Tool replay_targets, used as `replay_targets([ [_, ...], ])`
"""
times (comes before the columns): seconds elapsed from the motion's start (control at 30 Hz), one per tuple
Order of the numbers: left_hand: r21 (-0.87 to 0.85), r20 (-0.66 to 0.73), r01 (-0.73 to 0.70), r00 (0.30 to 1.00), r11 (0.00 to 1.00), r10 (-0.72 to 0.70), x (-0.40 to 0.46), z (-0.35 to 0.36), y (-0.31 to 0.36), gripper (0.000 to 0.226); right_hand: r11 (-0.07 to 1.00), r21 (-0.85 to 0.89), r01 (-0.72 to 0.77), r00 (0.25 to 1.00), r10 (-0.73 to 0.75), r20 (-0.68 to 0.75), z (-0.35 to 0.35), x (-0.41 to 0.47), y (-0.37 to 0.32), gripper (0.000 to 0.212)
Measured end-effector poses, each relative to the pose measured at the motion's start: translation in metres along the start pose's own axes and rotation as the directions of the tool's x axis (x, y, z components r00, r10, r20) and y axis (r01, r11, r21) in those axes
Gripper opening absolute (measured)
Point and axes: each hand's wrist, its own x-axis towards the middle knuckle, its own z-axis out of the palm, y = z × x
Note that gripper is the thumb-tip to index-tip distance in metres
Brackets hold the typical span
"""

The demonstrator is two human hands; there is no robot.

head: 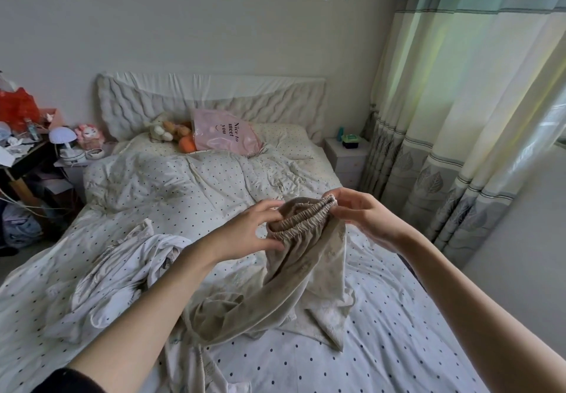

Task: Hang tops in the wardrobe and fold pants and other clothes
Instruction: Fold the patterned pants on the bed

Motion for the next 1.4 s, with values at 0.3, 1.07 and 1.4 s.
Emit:
replay_targets([
  [0.3, 0.043, -0.186, -0.022, 0.982, 0.999, 0.030, 0.009, -0.032, 0.017, 0.024, 0.996, -0.094, 0.013, 0.977, -0.032, -0.210, -0.011, 0.009, -0.018, 0.012],
  [1.07, 0.004, -0.662, -0.403, 0.685, 0.915, 0.305, 0.156, -0.210, 0.275, 0.027, 0.928, -0.160, 0.337, 0.673, -0.357, -0.648, -0.118, 0.024, -0.315, 0.020],
  [1.4, -0.205, -0.709, -0.643, 0.617, 0.738, 0.342, 0.154, -0.237, 0.415, 0.019, 0.852, -0.279, 0.442, 0.531, -0.500, -0.684, -0.158, -0.050, -0.427, 0.023],
])
